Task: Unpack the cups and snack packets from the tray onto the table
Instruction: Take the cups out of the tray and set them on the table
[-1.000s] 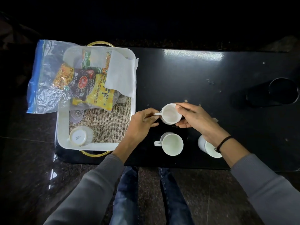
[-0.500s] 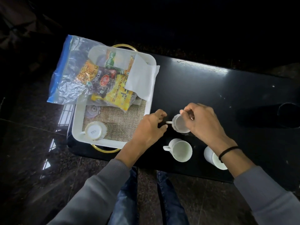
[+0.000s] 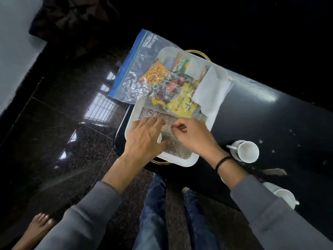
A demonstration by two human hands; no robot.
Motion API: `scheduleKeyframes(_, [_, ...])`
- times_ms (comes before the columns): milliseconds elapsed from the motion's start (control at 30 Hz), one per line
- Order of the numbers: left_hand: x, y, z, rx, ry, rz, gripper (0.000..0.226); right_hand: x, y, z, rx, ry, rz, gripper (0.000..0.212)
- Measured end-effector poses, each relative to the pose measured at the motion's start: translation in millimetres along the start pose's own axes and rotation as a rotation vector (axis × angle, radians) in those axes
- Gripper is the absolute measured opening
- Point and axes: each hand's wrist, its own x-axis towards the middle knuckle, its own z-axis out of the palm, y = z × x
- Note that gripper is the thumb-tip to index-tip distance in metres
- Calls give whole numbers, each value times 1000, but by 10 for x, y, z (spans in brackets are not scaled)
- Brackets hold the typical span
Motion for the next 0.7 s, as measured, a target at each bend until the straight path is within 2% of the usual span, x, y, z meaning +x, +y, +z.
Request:
scheduleKeyframes(100, [-63,-210,102,97,-79,-30,81,97,-95,267,-5,-67,24,20])
scheduleKeyframes(233, [-63,-309,223,107,-56,18,75,165,-117,429,28,-62,57,21])
scheduleKeyframes(333, [-25,-314,224,14,-30,14,75,174,-60,399,178,-83,117,25])
scheduleKeyframes(400, [0,-276,200,-122,-20,-5,76,148,4,330,270,-68,122,27])
scheduleKeyframes(500, [35,-164,106,-504,-4,-119,74,79,128,174,416,-5,111,24])
scheduleKeyframes(600, [84,32,14,-770,-20,-260,58,-9,264,6,603,55,112,25])
scheduleKeyframes(700, [197,285,-25,-1011,-66,-315,46,-137,406,-168,758,112,122,23])
